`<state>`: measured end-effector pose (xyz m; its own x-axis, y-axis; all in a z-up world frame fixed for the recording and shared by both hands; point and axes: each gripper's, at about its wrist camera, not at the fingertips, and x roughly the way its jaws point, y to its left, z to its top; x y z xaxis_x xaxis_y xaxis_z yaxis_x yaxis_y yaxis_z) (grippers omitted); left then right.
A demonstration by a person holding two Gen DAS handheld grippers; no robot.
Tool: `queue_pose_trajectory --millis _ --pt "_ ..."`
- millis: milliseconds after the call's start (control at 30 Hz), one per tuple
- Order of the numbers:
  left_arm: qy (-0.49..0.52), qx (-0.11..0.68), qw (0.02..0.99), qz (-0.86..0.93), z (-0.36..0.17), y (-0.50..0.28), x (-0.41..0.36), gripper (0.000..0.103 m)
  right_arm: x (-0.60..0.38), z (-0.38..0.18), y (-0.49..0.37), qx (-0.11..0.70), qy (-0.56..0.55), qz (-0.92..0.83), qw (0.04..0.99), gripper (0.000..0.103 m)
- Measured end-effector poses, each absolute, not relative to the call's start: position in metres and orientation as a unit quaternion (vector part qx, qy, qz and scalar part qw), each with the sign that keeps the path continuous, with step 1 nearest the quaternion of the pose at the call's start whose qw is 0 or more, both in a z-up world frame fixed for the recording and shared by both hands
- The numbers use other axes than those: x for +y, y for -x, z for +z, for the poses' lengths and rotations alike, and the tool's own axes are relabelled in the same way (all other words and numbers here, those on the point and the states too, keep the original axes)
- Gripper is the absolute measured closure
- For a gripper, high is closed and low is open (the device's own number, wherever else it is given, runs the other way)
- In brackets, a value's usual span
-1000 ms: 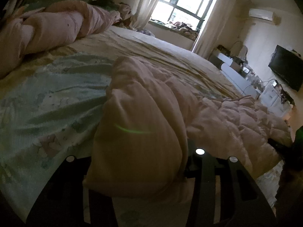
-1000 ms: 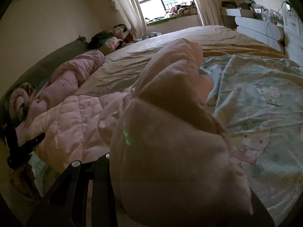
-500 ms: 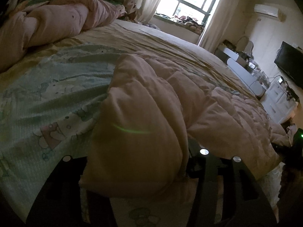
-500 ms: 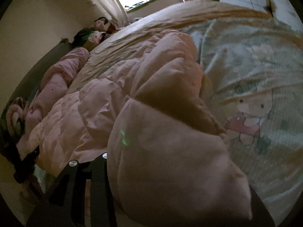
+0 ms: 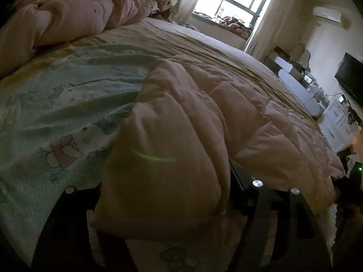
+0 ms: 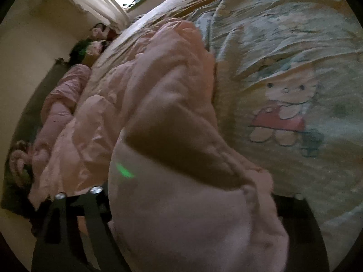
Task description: Fold large clothes
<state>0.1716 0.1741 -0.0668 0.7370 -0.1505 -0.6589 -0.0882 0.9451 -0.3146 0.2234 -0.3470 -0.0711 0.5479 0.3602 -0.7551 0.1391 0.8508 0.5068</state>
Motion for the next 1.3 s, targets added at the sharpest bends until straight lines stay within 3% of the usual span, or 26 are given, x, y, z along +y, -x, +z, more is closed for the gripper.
queue_pose_trajectory --millis 133,267,400,533,700,967,1300 --pt "0.167 0.364 0.916 -0.011 -0.066 -0.169 0.173 0.037 -0.349 -0.055 -0.213 0.473 -0.245 0.056 0.844 0.016" --pt "0.151 0.361 0.920 0.014 -0.059 -0.159 0.171 0.020 -0.352 -0.038 -0.198 0.464 -0.219 0.044 0.857 0.016" --pt "0.141 0.351 0.925 0.030 -0.048 -0.141 0.171 0.011 -0.350 -0.012 -0.175 0.425 -0.180 0.019 0.887 0.014" --pt "0.138 0.329 0.934 0.031 -0.030 -0.116 0.166 0.010 -0.334 0.031 -0.146 0.341 -0.114 0.015 0.933 0.004" --pt "0.118 0.296 0.947 0.023 0.002 -0.079 0.150 0.009 -0.294 0.069 -0.113 0.273 -0.057 0.048 0.959 0.004" --pt "0.102 0.271 0.957 -0.004 0.028 -0.024 0.112 0.009 -0.235 0.073 -0.058 0.247 -0.038 0.095 0.964 0.004" --pt "0.089 0.277 0.956 -0.035 0.018 0.009 0.084 0.009 -0.179 0.048 -0.017 0.264 0.011 0.131 0.955 0.004"
